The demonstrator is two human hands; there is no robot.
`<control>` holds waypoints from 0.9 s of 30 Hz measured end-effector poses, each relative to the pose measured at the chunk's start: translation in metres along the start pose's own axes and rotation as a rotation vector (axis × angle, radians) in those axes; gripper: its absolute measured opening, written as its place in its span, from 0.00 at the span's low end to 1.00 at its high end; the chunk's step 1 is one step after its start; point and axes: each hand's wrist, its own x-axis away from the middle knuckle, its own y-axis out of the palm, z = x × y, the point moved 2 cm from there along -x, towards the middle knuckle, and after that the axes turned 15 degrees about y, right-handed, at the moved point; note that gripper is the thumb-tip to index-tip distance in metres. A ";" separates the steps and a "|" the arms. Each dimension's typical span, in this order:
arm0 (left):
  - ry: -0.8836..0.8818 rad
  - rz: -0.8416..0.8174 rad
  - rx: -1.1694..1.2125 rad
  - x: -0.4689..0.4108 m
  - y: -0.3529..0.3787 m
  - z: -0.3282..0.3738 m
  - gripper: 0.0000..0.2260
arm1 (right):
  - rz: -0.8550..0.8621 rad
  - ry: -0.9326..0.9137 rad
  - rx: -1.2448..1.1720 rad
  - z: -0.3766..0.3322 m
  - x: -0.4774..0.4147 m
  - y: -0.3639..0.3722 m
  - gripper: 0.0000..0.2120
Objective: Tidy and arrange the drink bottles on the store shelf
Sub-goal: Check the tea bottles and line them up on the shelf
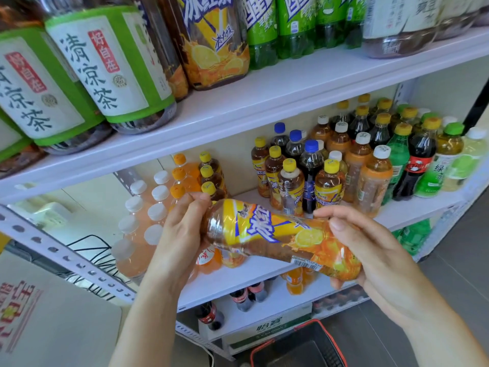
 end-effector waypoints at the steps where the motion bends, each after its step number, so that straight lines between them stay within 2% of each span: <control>1: -0.045 0.024 -0.057 0.000 0.000 -0.002 0.12 | 0.003 -0.029 0.046 -0.001 -0.003 0.000 0.28; 4: -0.184 -0.006 -0.128 0.001 -0.003 -0.007 0.16 | 0.078 -0.157 0.199 -0.007 -0.003 -0.002 0.30; 6: -0.207 -0.050 -0.101 0.004 -0.001 -0.010 0.16 | 0.107 -0.211 0.201 -0.008 -0.004 -0.007 0.31; 9: -0.153 -0.034 0.036 0.007 0.006 -0.014 0.14 | 0.054 -0.190 0.119 -0.006 -0.009 -0.012 0.36; 15: 0.083 -0.044 -0.028 -0.001 0.011 -0.006 0.09 | 0.023 0.038 0.020 -0.001 -0.007 -0.011 0.39; 17: 0.114 -0.071 0.002 -0.004 0.013 -0.004 0.08 | 0.027 0.114 0.057 -0.007 -0.009 -0.005 0.42; 19: 0.118 -0.098 0.055 -0.006 0.013 -0.007 0.08 | 0.037 0.033 0.155 -0.008 -0.003 -0.011 0.48; 20: 0.119 -0.117 0.068 -0.007 0.013 -0.008 0.08 | 0.023 0.011 0.135 -0.008 -0.005 -0.012 0.43; 21: 0.117 -0.142 0.065 -0.008 0.013 -0.008 0.09 | 0.037 -0.003 0.110 -0.007 -0.007 -0.012 0.32; 22: 0.107 -0.173 0.049 -0.009 0.012 -0.009 0.10 | 0.059 -0.008 0.041 -0.006 -0.008 -0.011 0.25; 23: 0.084 -0.205 0.020 -0.010 0.012 -0.010 0.09 | 0.084 -0.012 -0.010 -0.002 -0.008 -0.014 0.26; 25: 0.006 -0.261 -0.078 -0.010 0.013 -0.014 0.05 | 0.128 -0.081 -0.004 0.001 -0.005 -0.021 0.33; 27: -0.096 -0.281 -0.114 -0.006 0.018 -0.025 0.10 | 0.157 -0.165 0.023 -0.008 -0.005 -0.024 0.37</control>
